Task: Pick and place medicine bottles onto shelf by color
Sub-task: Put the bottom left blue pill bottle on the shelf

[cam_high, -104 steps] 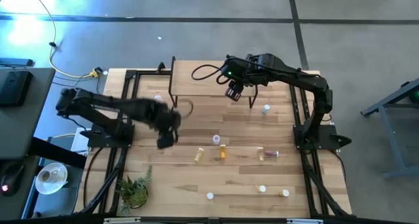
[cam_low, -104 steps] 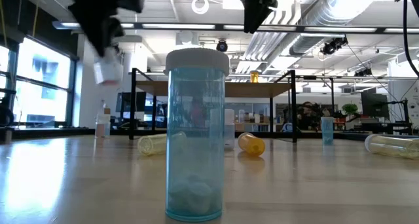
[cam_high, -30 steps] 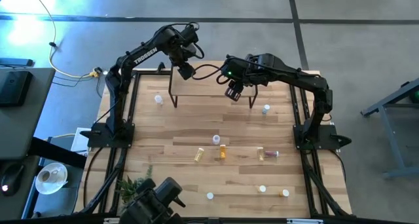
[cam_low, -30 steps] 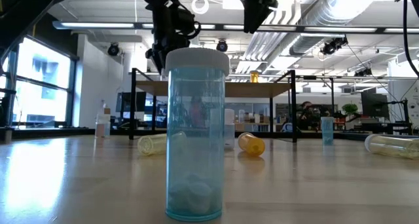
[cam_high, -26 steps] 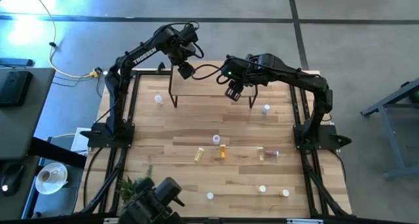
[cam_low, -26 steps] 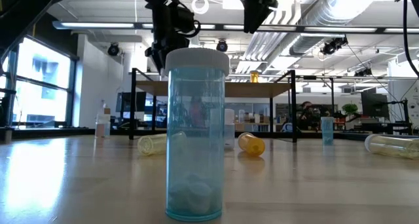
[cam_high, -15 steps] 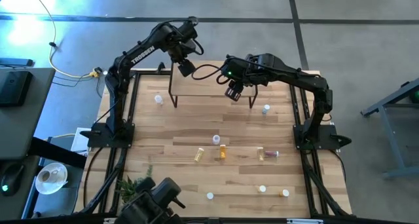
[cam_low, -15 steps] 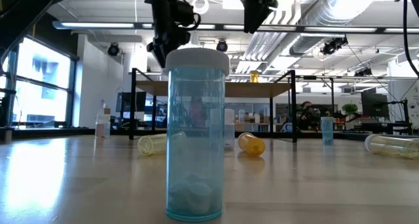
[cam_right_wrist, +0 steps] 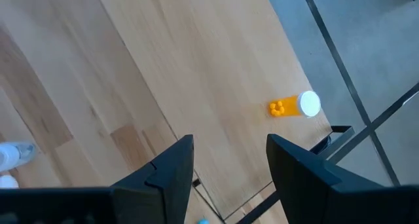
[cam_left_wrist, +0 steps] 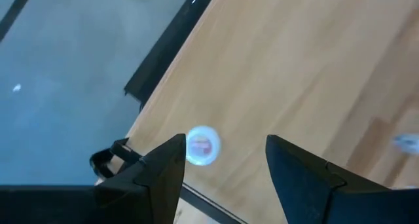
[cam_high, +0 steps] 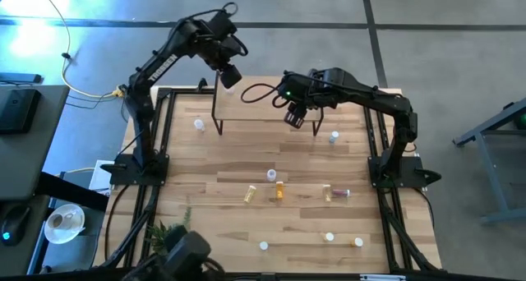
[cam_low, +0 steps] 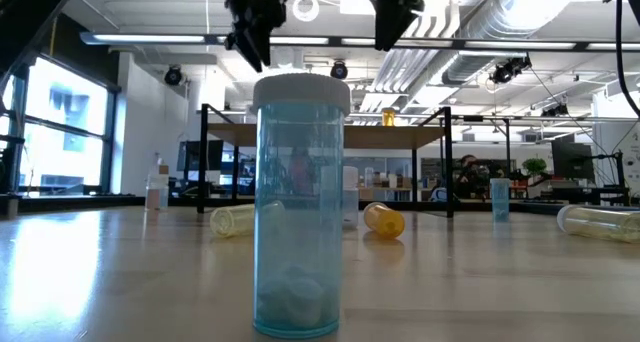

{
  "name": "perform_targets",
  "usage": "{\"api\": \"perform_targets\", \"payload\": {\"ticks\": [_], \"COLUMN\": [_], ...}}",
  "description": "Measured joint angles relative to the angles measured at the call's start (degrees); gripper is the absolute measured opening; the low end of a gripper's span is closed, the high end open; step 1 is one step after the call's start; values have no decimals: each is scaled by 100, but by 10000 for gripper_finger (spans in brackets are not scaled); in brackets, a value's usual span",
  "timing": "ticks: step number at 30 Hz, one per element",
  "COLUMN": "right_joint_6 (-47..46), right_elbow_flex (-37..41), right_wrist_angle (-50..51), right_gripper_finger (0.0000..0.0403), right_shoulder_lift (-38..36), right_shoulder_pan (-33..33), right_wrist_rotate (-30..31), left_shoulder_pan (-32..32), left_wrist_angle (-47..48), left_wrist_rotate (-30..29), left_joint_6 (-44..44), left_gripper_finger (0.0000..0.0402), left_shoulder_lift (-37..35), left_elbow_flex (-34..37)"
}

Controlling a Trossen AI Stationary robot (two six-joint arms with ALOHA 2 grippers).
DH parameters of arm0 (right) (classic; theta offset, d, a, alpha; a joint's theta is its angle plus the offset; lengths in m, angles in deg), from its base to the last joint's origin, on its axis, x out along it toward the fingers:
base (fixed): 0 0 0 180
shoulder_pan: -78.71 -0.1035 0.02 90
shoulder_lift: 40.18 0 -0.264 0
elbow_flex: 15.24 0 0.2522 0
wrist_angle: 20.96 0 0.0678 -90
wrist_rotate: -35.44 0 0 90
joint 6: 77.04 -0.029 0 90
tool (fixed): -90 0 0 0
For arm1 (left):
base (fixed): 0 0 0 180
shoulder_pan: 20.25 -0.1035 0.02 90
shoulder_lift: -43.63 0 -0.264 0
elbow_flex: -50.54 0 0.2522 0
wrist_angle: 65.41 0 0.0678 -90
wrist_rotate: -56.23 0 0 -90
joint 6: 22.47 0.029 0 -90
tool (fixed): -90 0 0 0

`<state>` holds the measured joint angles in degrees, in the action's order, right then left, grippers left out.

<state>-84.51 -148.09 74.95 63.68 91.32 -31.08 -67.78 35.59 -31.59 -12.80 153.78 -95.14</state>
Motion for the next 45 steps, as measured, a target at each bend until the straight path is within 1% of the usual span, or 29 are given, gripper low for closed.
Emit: {"api": "perform_targets", "payload": {"ticks": [4, 6, 9, 13, 23, 25, 29, 31, 33, 38, 41, 45], "right_joint_6": [-10, -71, -135, -150, -266, -264, -305, -421, -456, -454, -457, -474], "right_elbow_flex": [0, 0, 0, 0, 0, 137, 789, 1101, 1372, 1862, 2109, 2338], "right_wrist_angle": [219, 330, 485, 534, 648, 567, 540, 519, 383, 110, -8, -20], "right_gripper_finger": [183, 183, 183, 183, 183, 183, 183, 183, 183, 183, 183, 183], "right_shoulder_lift": [0, 0, 0, 0, 0, -12, -37, -37, -39, -46, -46, -46], "right_shoulder_pan": [-128, -227, -406, -609, -788, -791, -786, -801, -850, -1042, -1144, -1294], "right_wrist_rotate": [0, 0, 66, 160, 162, 188, 226, 340, 341, 143, -14, -45], "left_shoulder_pan": [87, 134, 254, 360, 409, 413, 411, 411, 414, 415, 415, 415], "left_wrist_angle": [-93, -209, -508, -1019, -2652, -2913, -3348, -3547, -3728, -4113, -4231, -4367], "left_wrist_rotate": [255, 276, 278, 279, 359, 362, 480, 650, 693, 680, 679, 675], "left_joint_6": [11, 11, 9, 2, -175, -197, -365, -414, -486, -658, -685, -879], "left_gripper_finger": [202, 202, 202, 202, 202, 202, 202, 202, 202, 202, 202, 202], "left_shoulder_lift": [-304, -468, -808, -1390, -3180, -3528, -4164, -4473, -4780, -5402, -5724, -6057], "left_elbow_flex": [0, 37, 400, 1322, 4257, 4744, 5628, 6014, 6375, 7147, 7510, 7915]}}
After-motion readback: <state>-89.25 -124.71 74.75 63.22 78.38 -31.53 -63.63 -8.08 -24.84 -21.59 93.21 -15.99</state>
